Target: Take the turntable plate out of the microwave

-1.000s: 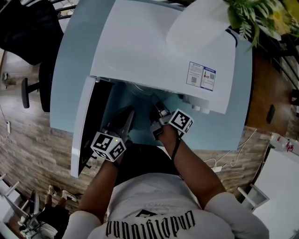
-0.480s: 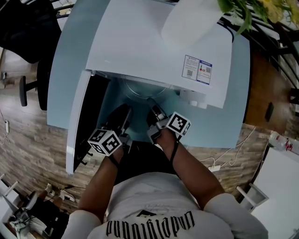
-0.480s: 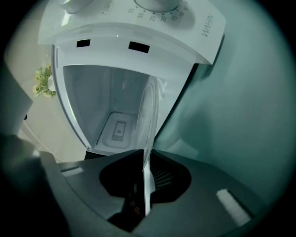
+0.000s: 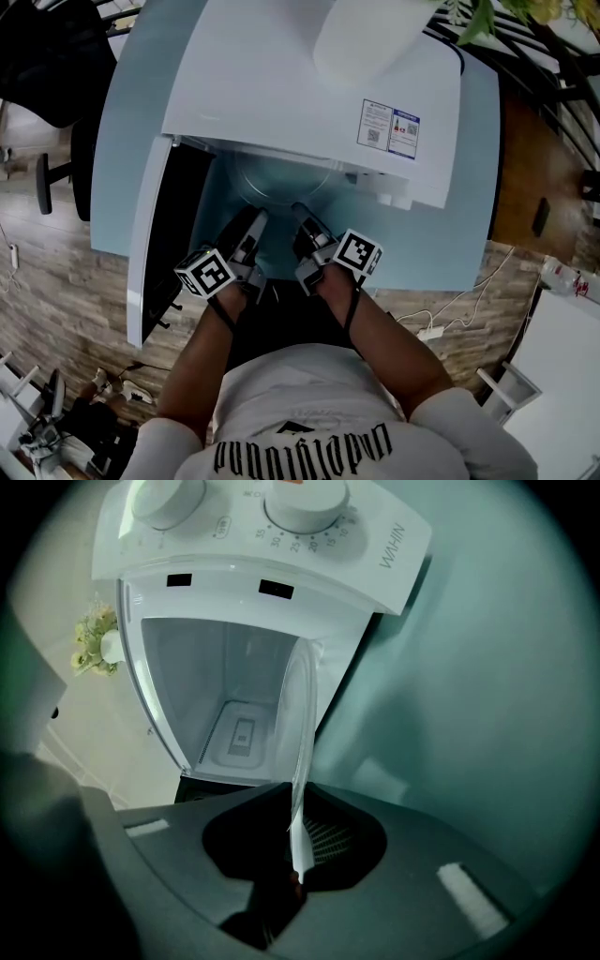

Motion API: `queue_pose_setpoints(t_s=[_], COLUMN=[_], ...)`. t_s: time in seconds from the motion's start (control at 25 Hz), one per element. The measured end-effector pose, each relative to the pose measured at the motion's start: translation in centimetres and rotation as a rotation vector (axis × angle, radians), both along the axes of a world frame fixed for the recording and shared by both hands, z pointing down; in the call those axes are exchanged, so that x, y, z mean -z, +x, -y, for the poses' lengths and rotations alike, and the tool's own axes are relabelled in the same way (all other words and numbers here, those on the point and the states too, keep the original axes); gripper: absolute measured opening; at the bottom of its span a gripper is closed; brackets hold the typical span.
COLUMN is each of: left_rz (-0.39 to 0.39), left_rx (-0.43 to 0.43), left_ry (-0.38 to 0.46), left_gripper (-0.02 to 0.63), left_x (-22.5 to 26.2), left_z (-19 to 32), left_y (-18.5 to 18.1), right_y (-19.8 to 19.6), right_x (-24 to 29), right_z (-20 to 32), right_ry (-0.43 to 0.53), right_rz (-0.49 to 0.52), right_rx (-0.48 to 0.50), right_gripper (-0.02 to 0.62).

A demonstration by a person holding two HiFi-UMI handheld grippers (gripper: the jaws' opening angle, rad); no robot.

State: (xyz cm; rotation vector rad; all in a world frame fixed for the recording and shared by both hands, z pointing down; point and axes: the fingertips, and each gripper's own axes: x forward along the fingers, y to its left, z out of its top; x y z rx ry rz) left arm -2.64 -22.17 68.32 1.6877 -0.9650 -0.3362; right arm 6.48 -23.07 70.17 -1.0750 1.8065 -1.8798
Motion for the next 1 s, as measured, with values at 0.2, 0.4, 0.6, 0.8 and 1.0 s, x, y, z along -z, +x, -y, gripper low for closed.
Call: queue_pose_setpoints(t_s=[0.2, 0.4, 0.6, 0.8, 1.0], left_rz=[-0.042, -0.085, -0.152, -0.195, -0.276], left_rx=[0.018, 0.045, 0.041, 0.025, -0.019], left_ry=[-0.047, -0.055, -0.072, -0.065, -0.082], left_gripper=[0.255, 0.261, 0.261, 0.261, 0.261], left_x=[-0.9, -1.4, -2.2, -2.6, -3.1], left_z=[-0.2, 1.4, 2.6, 3.4, 3.7], left_y=[0.0, -0.1, 0.3, 0.7, 1.6], right_y=[0.9, 1.5, 1.7, 1.9, 2.1], right_x=[0.0, -0.1, -0.1, 0.1, 0.1], right_z=[-0.4, -1.0, -1.9, -2.9, -4.1], right_ry=[-0.019, -0.038, -0.04, -0.032, -0.046], right_rz=[-0.014, -0.037, -0.015, 0.002, -0.002], right_rx=[-0.003, 0.002, 0.015, 0.041, 0.065], right_gripper=[0.039, 0.037, 0.034, 0.034, 0.034])
